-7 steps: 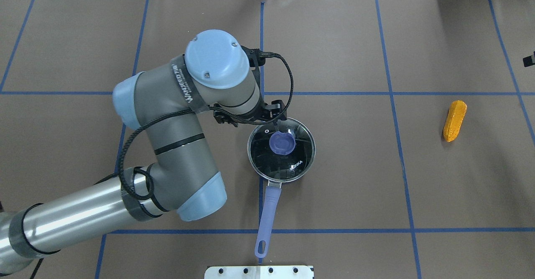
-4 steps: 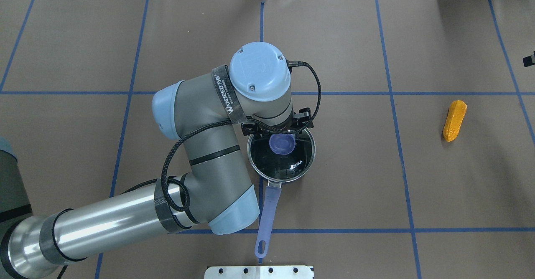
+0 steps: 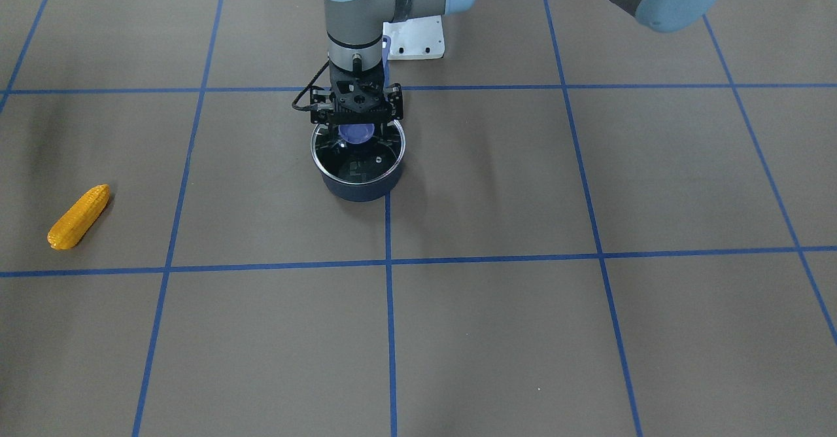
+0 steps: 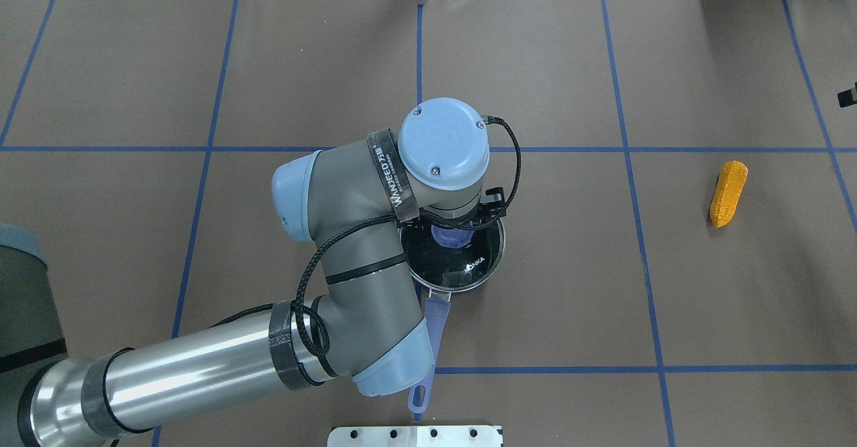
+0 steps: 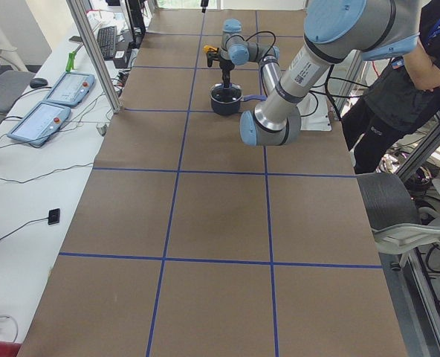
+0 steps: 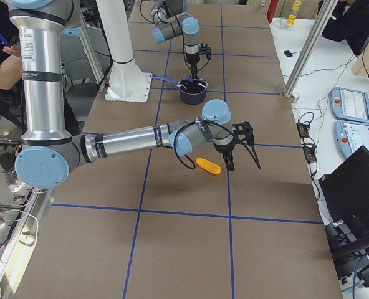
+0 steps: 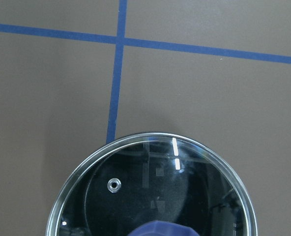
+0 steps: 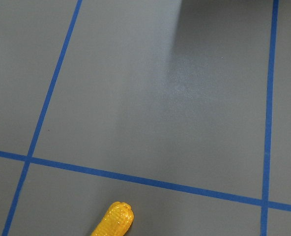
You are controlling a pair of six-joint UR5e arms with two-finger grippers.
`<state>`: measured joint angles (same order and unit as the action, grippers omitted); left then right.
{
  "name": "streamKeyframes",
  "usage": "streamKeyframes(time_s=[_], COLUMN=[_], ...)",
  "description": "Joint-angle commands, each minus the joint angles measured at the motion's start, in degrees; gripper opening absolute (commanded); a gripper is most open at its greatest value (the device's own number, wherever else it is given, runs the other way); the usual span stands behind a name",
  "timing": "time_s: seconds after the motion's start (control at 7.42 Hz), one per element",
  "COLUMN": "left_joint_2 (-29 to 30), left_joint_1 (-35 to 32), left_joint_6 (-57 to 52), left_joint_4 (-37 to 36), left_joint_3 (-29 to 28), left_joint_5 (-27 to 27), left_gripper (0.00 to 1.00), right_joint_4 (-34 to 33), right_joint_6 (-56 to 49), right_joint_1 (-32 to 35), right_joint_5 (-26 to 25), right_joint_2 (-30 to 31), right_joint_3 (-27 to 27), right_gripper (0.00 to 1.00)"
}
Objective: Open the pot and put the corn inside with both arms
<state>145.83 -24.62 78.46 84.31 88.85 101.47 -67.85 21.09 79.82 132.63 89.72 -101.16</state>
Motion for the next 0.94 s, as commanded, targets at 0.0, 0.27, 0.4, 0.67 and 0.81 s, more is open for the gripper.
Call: streamKeyframes(time_s=[0.0,0.27,0.4,0.67,0.81], left_joint_2=[-0.02,-0.36,-0.37,-0.45,-1.24], left_joint_1=[0.27,0.28,0.28,0.19,0.01], left_joint_6=[-0.41,-0.5,-0.59,-1.37,-5.03], left_joint_4=[-0.03,-0.03,-0.03,-2.9,-8.58], left_joint_3=[0.09,0.27,0.53,4.55,10.49], left_joint_5=[-0.13,-0.22,-0.22,0.04,0.48], left_gripper=[0.65,0.38,0.32,0.06,0.06], right_joint_4=[0.0,0.0,0.0,0.0,0.0], right_joint_6=[0.0,0.0,0.0,0.0,0.0], right_joint_1=[-0.01,-0.01,-0.01,-0.01,-0.01], right_joint_5=[0.0,0.0,0.0,0.0,0.0], right_joint_2=[-0.07,-0.16,-0.16,-0.25,-0.25], right_joint_3=[0.0,0.0,0.0,0.0,0.0], right_gripper=[1.0,1.0,1.0,1.0,1.0])
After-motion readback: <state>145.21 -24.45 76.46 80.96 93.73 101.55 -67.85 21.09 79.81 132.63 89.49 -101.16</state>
